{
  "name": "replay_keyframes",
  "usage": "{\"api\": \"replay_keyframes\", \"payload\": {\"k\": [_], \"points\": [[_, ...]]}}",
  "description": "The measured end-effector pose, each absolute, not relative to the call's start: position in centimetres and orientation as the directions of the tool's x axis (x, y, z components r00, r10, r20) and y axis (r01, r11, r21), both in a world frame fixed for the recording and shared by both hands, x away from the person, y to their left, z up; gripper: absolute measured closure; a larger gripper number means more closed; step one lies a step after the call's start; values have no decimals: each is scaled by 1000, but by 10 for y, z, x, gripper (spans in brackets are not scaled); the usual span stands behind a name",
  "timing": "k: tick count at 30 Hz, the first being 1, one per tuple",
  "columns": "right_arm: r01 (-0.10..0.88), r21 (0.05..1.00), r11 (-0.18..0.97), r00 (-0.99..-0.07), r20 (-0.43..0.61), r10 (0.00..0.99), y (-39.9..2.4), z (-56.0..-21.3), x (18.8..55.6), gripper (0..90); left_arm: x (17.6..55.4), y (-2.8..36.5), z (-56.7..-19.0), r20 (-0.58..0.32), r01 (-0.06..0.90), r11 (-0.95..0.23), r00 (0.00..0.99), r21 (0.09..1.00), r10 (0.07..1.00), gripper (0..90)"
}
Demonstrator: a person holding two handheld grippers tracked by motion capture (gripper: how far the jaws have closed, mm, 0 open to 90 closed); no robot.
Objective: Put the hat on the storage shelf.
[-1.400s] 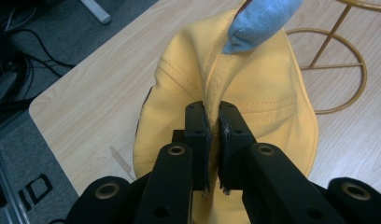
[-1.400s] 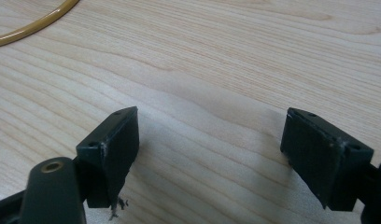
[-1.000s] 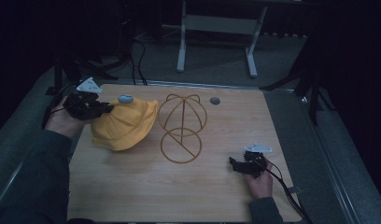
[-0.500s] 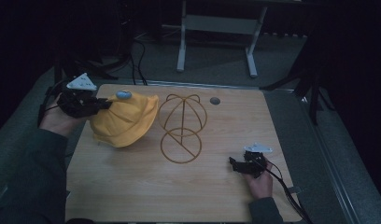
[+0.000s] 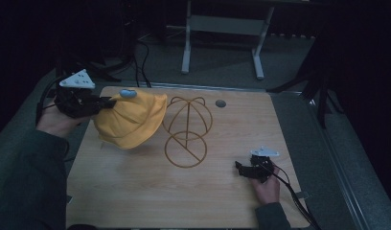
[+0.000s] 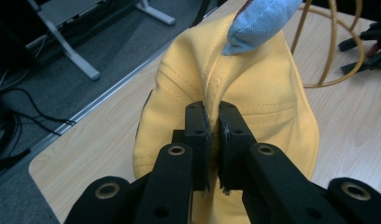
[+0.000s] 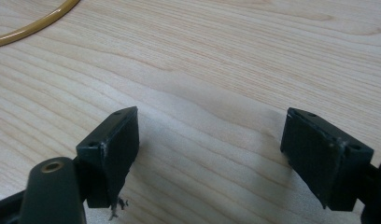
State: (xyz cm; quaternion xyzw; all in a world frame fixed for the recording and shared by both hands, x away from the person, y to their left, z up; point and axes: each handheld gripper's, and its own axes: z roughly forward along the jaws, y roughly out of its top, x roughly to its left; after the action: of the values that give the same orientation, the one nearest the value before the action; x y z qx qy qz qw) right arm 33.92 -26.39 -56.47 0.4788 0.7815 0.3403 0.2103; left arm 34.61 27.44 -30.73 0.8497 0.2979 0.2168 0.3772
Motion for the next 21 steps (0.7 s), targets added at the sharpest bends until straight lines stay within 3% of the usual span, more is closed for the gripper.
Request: {"api": "replay_keyframes", "payload": {"k": [21], "points": [[605, 733, 310, -453, -3, 892, -264, -565, 339, 194, 345, 250, -284, 157, 271, -562, 787, 781, 597, 845]]}}
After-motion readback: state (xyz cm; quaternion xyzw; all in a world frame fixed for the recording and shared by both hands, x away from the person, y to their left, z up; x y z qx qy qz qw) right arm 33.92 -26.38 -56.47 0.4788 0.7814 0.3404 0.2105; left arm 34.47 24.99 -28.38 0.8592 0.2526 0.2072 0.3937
